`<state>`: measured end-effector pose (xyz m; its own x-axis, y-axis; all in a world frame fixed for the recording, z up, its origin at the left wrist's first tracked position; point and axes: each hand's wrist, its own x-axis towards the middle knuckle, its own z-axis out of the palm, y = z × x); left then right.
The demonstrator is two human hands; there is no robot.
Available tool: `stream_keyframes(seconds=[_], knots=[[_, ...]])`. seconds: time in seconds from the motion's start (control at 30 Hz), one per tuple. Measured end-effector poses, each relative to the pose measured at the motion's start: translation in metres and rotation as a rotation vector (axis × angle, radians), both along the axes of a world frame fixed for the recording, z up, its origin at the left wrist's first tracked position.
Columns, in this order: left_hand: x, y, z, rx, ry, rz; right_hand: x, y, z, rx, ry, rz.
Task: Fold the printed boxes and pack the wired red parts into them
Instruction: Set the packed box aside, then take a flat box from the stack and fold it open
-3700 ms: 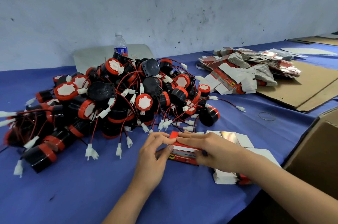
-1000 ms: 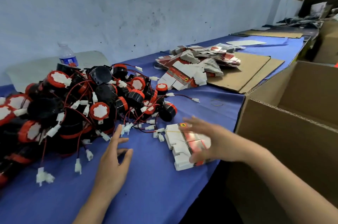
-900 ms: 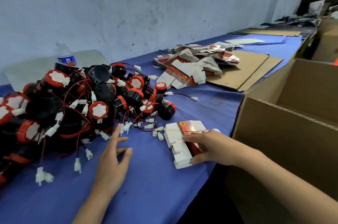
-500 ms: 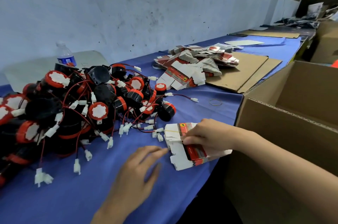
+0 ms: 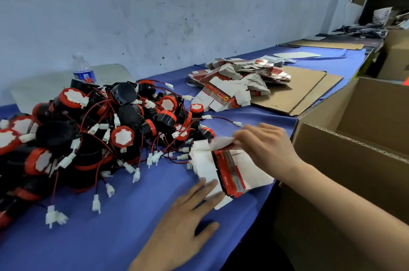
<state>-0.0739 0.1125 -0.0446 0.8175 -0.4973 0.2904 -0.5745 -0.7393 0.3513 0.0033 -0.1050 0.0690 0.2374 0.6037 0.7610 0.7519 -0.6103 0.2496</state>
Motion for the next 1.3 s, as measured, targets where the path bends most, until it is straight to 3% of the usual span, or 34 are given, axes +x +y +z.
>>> stream_keyframes(seconds=[0.13,0.2,0.27,0.37,0.43,0.5,0.6,0.67,0.87,1.3], knots=[[0.002,-0.001,0.004,-0.003,0.064,0.01,-0.004,-0.009,-0.013,-0.304,-0.015,0.178],[0.004,0.0,0.004,-0.014,0.072,0.011,-0.009,-0.018,-0.017,-0.287,-0.047,0.238],[0.003,0.001,0.003,-0.02,0.081,0.012,-0.016,-0.023,-0.015,-0.032,0.013,0.263],[0.002,0.001,0.0,-0.001,0.086,0.024,-0.027,-0.014,-0.006,0.62,0.297,0.17],[-0.002,-0.002,0.0,-0.034,0.114,0.059,-0.028,0.0,-0.002,0.922,0.486,0.102],[-0.007,-0.004,0.006,-0.295,0.129,0.158,-0.021,0.015,-0.001,1.043,0.687,0.075],[-0.005,-0.004,0.024,-0.981,0.149,0.175,-0.016,0.042,-0.019,0.974,0.894,-0.001],[0.0,0.0,0.026,-1.189,0.1,0.26,-0.019,0.06,-0.037,0.944,0.948,-0.009],[-0.005,0.008,0.013,-1.127,-0.052,0.349,-0.036,0.089,-0.055,0.762,1.247,0.112],[-0.016,-0.001,0.025,-1.145,-0.166,0.291,-0.055,0.091,-0.037,0.763,1.204,0.112]])
